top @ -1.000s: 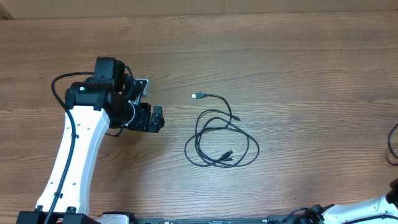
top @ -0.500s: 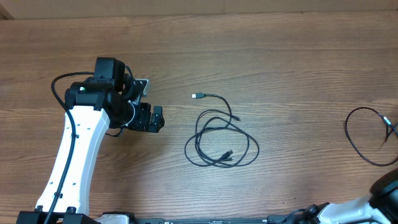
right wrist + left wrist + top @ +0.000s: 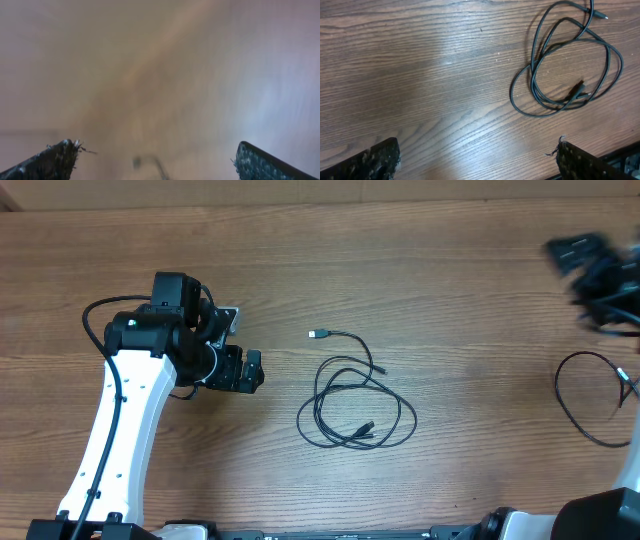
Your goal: Untangle cables
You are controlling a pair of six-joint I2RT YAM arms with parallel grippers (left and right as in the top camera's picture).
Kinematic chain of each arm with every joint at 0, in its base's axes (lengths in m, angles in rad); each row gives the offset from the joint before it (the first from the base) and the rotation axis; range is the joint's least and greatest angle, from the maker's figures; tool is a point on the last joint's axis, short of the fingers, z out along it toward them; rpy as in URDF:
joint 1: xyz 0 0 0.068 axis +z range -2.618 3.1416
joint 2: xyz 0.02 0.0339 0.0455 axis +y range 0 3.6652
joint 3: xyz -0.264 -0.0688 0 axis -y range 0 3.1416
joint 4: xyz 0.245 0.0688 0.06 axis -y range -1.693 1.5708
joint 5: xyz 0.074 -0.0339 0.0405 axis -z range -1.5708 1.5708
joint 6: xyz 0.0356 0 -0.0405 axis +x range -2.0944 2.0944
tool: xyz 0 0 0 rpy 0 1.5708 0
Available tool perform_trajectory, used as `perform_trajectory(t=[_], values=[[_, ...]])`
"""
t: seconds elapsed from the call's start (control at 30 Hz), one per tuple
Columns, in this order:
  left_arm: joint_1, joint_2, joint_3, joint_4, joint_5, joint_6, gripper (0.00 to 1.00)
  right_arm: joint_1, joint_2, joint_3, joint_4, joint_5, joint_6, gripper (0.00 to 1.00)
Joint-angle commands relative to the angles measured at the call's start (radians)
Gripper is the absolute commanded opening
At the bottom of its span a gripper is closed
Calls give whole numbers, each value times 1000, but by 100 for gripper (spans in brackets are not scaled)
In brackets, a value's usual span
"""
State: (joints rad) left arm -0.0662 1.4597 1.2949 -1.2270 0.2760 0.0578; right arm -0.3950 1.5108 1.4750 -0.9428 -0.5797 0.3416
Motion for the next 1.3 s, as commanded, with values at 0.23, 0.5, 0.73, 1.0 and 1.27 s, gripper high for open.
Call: perform_trajectory(t=[0.23,0.5,0.73,1.0,1.27], values=[[-6,-8,-2,2,-3,6,99,379,8,-165,-198,283,169,100],[-6,-8,-2,2,-3,6,99,597,-1,-315,-119,367,299,100],[-6,-8,-2,2,-3,6,100,720,-9,-357,-113,411,417,100],[-6,-8,-2,2,-3,6,100,776,-9,-358,-74,444,583,100],[-6,-8,-2,2,-3,6,100,782,-9,-358,-48,444,583,100]])
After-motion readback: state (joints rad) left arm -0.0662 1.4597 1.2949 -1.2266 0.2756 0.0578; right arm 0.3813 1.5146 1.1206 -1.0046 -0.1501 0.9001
